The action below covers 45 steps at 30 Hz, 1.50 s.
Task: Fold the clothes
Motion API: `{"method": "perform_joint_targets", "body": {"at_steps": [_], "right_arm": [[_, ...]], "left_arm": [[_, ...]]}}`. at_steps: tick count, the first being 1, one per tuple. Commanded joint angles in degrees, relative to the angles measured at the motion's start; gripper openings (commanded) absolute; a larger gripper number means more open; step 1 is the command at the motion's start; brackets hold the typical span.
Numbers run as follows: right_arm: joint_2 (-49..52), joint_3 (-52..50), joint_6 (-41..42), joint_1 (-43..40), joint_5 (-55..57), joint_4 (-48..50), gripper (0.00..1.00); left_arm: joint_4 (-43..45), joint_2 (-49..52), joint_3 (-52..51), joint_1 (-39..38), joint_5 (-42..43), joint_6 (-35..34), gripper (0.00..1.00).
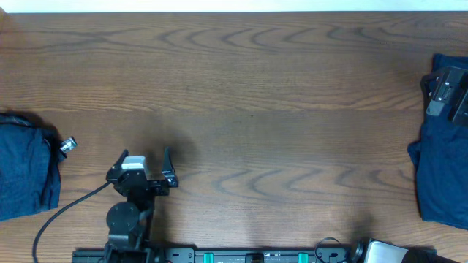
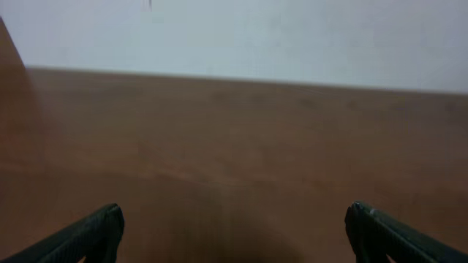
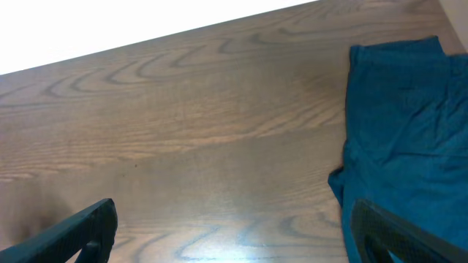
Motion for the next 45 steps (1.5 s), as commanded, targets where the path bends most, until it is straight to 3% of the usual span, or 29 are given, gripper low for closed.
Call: {"method": "perform_joint_targets", "body": {"at_steps": [1,45], "right_arm": [[0.0,0.3,0.6,0.4,-0.2,-0.2,0.99],[0.0,0.3,0.6,0.4,-0.2,-0.2,0.99]], "left_arm": [[-0.1,-0.6,-1.4,0.3,-0.7,-0.9,0.98],[0.0,-0.5,-1.9,1.7,-1.6,-0.3,0.98]]}}
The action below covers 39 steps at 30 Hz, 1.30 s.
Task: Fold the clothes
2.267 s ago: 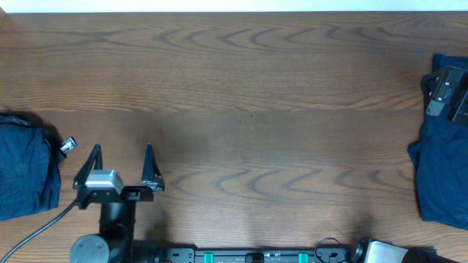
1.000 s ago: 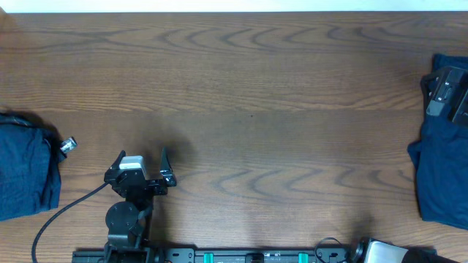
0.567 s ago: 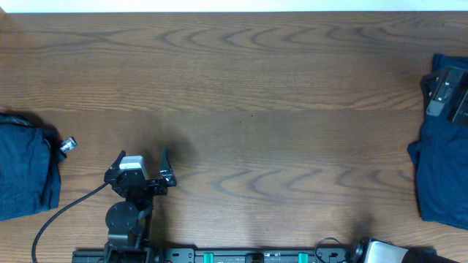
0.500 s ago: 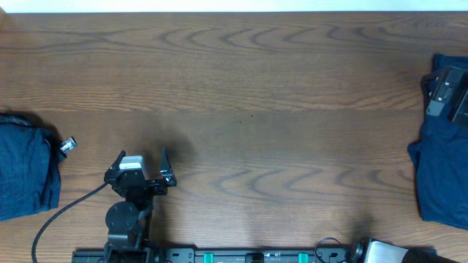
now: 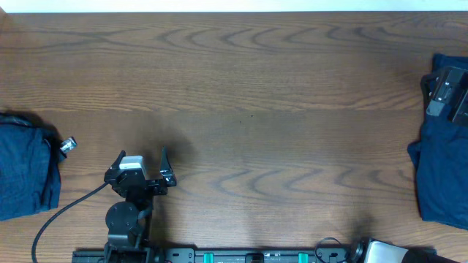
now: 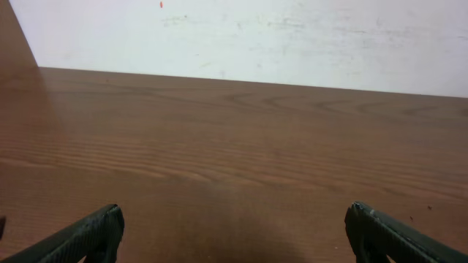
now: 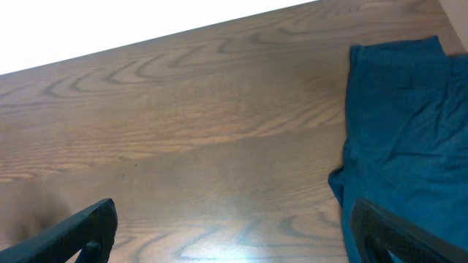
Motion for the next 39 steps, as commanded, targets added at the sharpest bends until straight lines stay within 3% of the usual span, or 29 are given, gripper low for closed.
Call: {"method": "perform_joint_targets", "body": {"at_steps": [1,9,17,28,39], "right_arm": [[0.0,0.3,0.6,0.4,-0.2,-0.1,0.99],[0.6,0.3,0.6,0.4,1.5,1.2,0.99],[-8.4,-7.9,0.6,2.6,1.0,15.5,0.99],[-41.0,-58.2,0.6,9.3,1.0,54.6,0.99],[-65.0,-94.5,0.6,9.4,-3.5,69.7,0.99]], "left_arm": [[-0.3,-0.4,-1.8,0.3,-1.3,-0.3,0.98],[-0.3,-0.4,-1.8,0.3,-1.3,-0.3,0.98],[-0.3,-0.4,-1.8,0.3,-1.3,-0.3,0.98],[-0.3,-0.4,-1.8,0.3,-1.3,-0.3,0.98],[-0.3,-0.4,-1.8,0.3,-1.3,-0.3,0.98]]}}
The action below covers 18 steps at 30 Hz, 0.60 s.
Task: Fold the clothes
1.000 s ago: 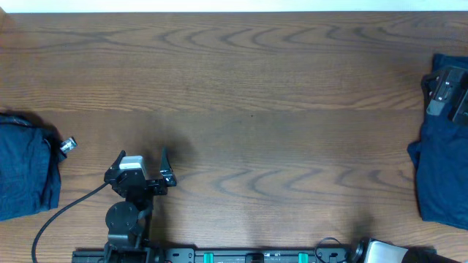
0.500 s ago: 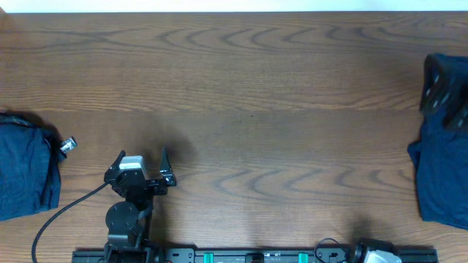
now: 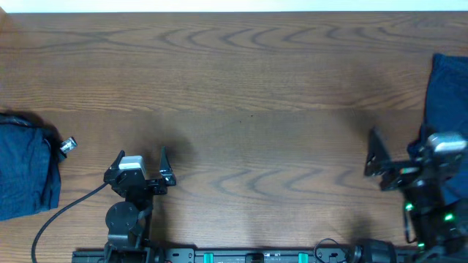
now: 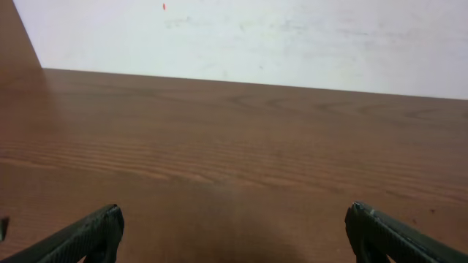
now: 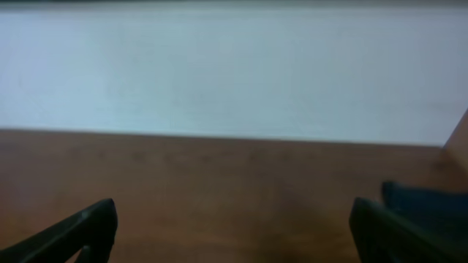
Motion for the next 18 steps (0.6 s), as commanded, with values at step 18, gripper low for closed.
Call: {"method": "perform_joint_targets", "body": {"at_steps": [18], "right_arm": [[-11.6,-27.2,0.6,6.5,-2.1,13.8,0.99]], "left_arm": [[-0.7,-0.4,-1.7,0.2,-0.9,-0.3,0.98]]}}
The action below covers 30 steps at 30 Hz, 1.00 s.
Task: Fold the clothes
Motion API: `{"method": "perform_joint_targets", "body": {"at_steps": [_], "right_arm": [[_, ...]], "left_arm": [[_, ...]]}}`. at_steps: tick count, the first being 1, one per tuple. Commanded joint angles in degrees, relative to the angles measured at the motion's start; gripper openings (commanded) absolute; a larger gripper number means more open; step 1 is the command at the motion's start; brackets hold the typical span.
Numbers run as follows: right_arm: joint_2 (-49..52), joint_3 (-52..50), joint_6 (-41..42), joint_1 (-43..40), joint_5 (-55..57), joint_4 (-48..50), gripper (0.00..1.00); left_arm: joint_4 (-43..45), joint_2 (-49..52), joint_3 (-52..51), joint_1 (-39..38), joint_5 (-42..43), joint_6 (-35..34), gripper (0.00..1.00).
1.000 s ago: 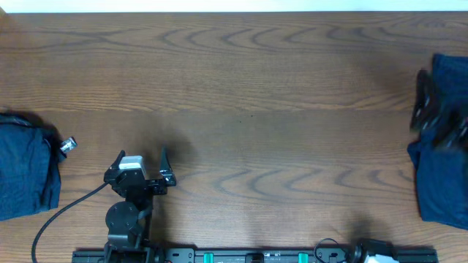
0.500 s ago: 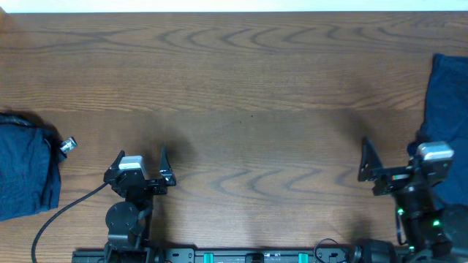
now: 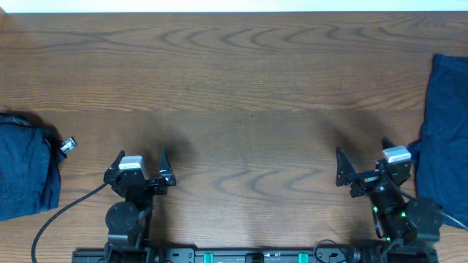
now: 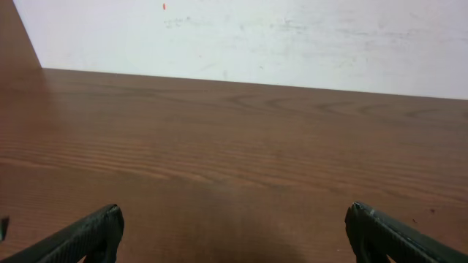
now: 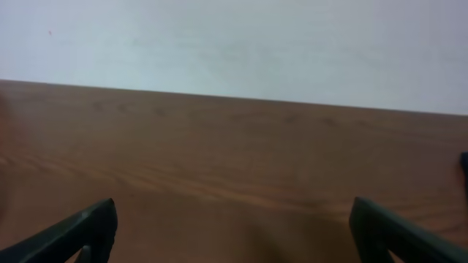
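Observation:
A dark blue bundled garment [image 3: 25, 172] lies at the table's left edge. A second blue garment [image 3: 442, 139] lies spread flat at the right edge, running out of view; its edge barely shows in the right wrist view. My left gripper [image 3: 140, 166] sits low at the front left, open and empty, its fingertips wide apart over bare wood [image 4: 234, 234]. My right gripper [image 3: 363, 166] sits at the front right, just left of the spread garment, also open and empty [image 5: 234, 234].
The brown wooden table [image 3: 248, 88] stretches between the two garments. A small silver metal object [image 3: 67, 145] lies beside the left bundle. A white wall stands behind the table's far edge.
My right gripper has moved a little left and toward the front edge, and its camera now looks level across the table. The left gripper and both garments have not moved.
My right gripper was open over the spread garment at the far right, looking down on it, and stayed there. It then stood pulled back to the front right, empty. The left gripper stayed open at the front left throughout. Neither garment changed shape.

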Motion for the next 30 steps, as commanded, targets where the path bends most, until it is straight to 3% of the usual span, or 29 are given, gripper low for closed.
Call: {"method": "perform_joint_targets", "body": {"at_steps": [1,11,30], "right_arm": [[-1.4,-2.6,0.6,1.4,-0.4,1.6,0.99],[-10.5,-10.9,0.6,2.4,-1.3,4.0,0.99],[-10.6,-14.8,-0.1,2.3,1.4,6.0,0.99]], "left_arm": [[-0.7,-0.4,-1.7,0.2,-0.9,-0.3,0.98],[-0.7,-0.4,-1.7,0.2,-0.9,-0.3,0.98],[-0.8,-0.4,-1.7,0.2,-0.9,-0.3,0.98]]}}
